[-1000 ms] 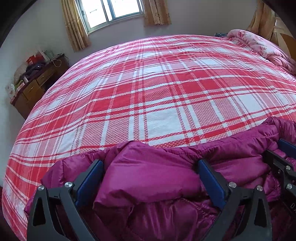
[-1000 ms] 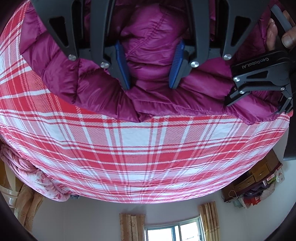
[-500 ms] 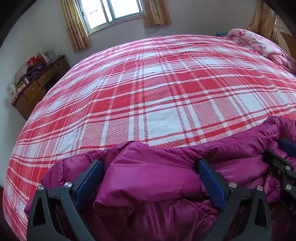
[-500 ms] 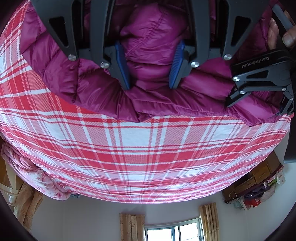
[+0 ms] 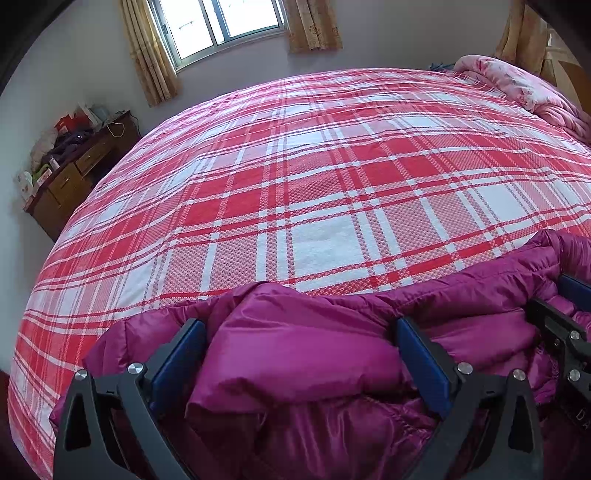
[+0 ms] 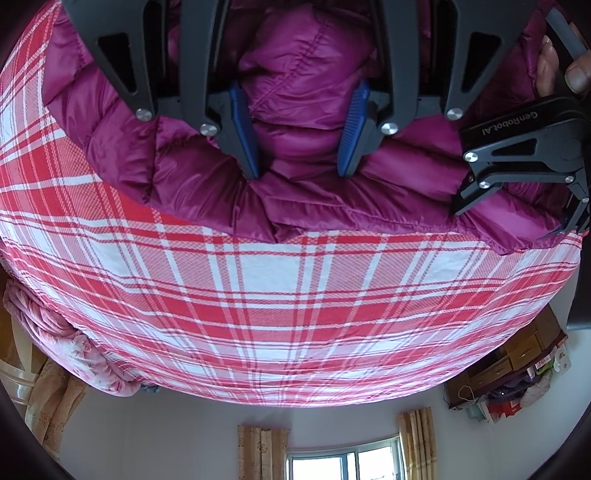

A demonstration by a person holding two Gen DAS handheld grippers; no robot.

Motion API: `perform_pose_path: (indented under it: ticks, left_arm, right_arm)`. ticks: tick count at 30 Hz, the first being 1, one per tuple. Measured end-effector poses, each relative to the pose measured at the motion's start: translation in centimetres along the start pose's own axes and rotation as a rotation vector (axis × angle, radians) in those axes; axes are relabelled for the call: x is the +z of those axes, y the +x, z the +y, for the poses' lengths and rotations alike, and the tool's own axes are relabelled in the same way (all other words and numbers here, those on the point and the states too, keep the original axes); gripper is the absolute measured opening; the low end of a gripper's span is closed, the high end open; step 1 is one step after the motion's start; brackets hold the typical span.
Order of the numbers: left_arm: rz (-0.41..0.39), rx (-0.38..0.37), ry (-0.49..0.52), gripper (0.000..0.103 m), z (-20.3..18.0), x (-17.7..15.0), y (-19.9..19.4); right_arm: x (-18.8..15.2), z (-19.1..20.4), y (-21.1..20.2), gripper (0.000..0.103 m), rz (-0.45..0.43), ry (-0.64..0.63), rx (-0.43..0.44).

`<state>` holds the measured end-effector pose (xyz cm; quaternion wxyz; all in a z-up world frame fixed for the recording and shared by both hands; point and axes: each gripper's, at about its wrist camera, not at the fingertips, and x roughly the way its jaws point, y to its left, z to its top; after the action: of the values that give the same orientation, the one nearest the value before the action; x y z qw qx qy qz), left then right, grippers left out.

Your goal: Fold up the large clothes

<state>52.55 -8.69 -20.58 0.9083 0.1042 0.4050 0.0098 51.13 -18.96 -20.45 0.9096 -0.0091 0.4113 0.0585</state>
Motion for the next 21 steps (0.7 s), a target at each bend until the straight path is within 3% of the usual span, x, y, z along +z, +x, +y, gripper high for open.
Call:
perform_pose_path:
  ticks: [3,4,5,6,9,14,21]
  left_arm:
    - [0.02,-0.025,0.01,0.102,0.8,0.7,-0.8]
    - [0.002,-0.019,0.007,0.102,1.4,0.8,-1.9]
    - [-0.03,-0.023,-0.007,0.102,2.3,0.8,-3.4]
    - [-0.061,-0.04,-0.022,0.102,3.2,0.6,-5.0]
    - [-0.13,-0.09,-0.058,0.102,6.7,-1.9,-10.2]
    - [-0.121,-0.083,-0.041,0.102,10.8,-12.2,-16.5]
    - [-0.005,-0.158,-0.127,0.102,13.3,-26.3,-20.7]
  right_arm:
    - [0.3,-0.9,-1.5,0.061,-0.018,0.01,0.085]
    - [0.2,-1.3,-2.6,0.063,-0.028,0.027,0.081]
    - [-0.1,-2.0,-4.1,0.075,-0.04,0.054,0.06]
    - [-0.5,-2.8,-5.9,0.08,-0.062,0.073,0.066]
    - [-3.3,-5.3,-11.2,0.087,-0.097,0.114,0.089]
    - [-11.8,-8.4,-17.2,0.088,-0.028,0.19,0.104]
    - [-22.2,-9.8,-23.2,0.088,0.027,0.229,0.052]
